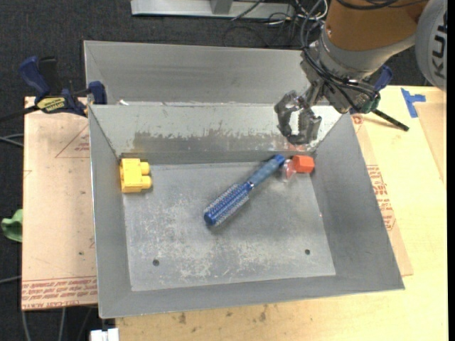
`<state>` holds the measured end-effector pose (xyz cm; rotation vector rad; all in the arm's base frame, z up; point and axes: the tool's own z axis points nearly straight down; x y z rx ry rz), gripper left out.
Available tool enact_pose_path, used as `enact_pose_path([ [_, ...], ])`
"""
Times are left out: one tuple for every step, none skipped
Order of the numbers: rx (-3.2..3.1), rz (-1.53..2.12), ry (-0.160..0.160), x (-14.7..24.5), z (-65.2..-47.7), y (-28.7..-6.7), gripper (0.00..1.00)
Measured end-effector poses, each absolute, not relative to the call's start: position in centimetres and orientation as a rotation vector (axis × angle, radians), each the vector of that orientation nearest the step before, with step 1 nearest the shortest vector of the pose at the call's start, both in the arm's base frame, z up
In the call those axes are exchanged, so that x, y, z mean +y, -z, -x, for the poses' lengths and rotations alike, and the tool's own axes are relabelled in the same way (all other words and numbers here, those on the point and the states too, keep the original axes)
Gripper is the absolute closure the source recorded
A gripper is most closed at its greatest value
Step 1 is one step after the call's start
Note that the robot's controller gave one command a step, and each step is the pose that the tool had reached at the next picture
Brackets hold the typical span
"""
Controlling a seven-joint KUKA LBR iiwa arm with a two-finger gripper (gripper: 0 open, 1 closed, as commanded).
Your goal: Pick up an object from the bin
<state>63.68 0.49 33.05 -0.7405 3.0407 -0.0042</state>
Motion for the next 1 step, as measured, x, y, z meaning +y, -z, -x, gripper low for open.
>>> enact_pose_path([
  [2.962,1.062,-0.004,-2.54,-59.78,-21.42,1.0],
])
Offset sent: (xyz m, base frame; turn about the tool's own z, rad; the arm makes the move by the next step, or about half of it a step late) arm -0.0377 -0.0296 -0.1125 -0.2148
